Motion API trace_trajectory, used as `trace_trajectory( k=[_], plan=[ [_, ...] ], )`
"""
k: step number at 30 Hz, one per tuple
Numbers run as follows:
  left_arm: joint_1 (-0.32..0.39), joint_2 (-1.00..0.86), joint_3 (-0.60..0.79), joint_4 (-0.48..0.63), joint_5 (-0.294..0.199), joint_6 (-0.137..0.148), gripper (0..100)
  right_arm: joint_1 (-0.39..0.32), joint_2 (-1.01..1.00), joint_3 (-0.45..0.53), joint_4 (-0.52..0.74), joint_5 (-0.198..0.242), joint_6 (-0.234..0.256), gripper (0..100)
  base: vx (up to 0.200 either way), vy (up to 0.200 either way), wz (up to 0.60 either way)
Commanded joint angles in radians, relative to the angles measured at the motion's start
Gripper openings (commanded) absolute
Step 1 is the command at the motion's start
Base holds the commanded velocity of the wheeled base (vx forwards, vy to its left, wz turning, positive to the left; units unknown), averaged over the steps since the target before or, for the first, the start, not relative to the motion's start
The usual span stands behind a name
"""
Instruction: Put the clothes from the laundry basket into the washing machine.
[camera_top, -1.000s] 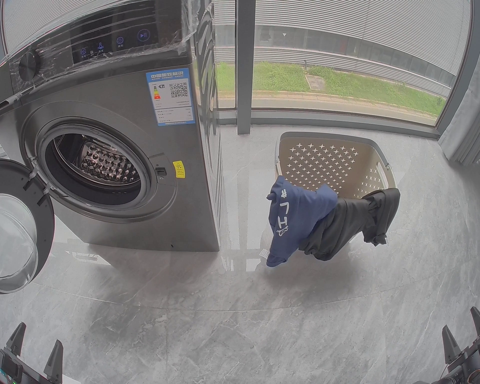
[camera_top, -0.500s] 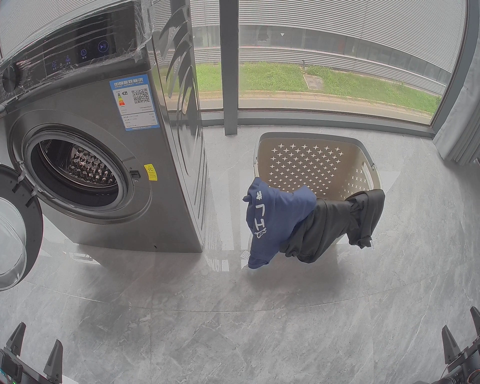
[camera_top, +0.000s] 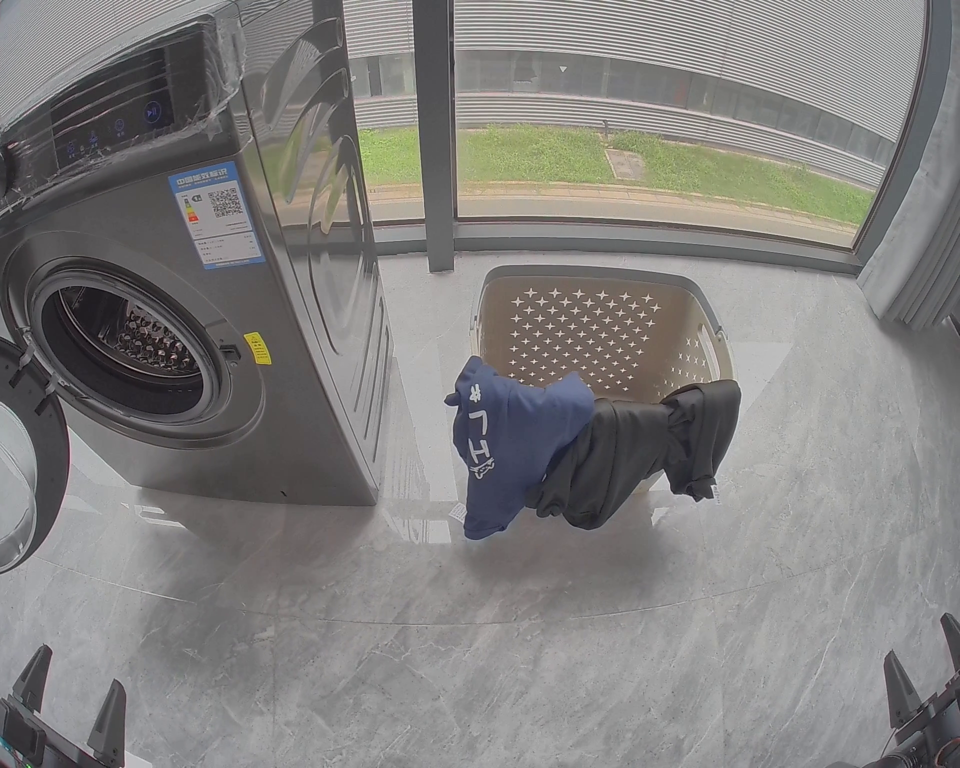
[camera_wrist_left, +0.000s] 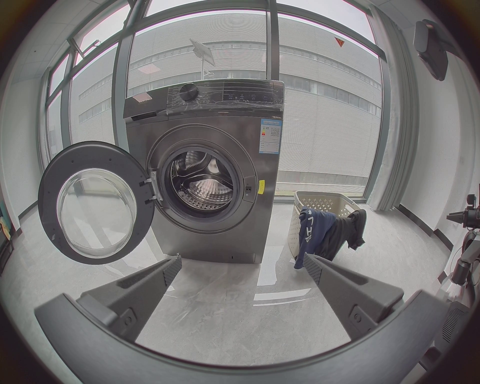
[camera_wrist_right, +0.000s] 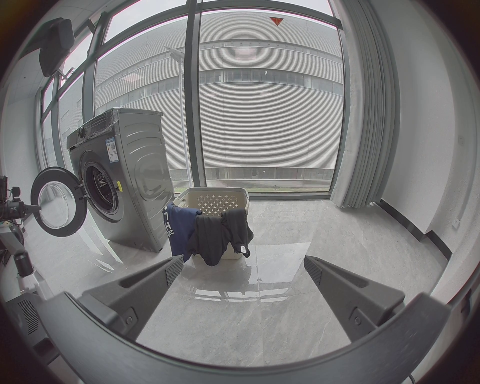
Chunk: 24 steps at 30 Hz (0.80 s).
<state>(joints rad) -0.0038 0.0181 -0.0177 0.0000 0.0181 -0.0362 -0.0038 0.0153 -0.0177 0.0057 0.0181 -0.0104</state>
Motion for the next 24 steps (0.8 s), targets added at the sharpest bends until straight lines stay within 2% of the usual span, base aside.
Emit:
trace_trajectory(
  k=[1,5,11,20,24],
  plan=[
    [-0.001,-0.013,0.016,0.000,0.000,-0.001,100,-0.001,-0.003,0.015,0.000,0.000,0.000,100,0.000,0.000,0.00],
    [0.001,-0.013,0.016,0.000,0.000,-0.001,100,-0.001,-0.003,0.013,0.000,0.000,0.000,100,0.000,0.000,0.00],
    [-0.001,-0.013,0.016,0.000,0.000,-0.001,100,-0.001,-0.005,0.013,0.000,0.000,0.000,100,0.200,0.000,0.00],
    [-0.001,-0.013,0.016,0.000,0.000,-0.004,100,-0.001,-0.003,0.013,0.000,0.000,0.000,100,0.000,0.000,0.00],
    [-0.001,-0.013,0.016,0.000,0.000,-0.004,100,-0.001,-0.003,0.013,0.000,0.000,0.000,100,0.000,-0.200,0.00]
  ],
)
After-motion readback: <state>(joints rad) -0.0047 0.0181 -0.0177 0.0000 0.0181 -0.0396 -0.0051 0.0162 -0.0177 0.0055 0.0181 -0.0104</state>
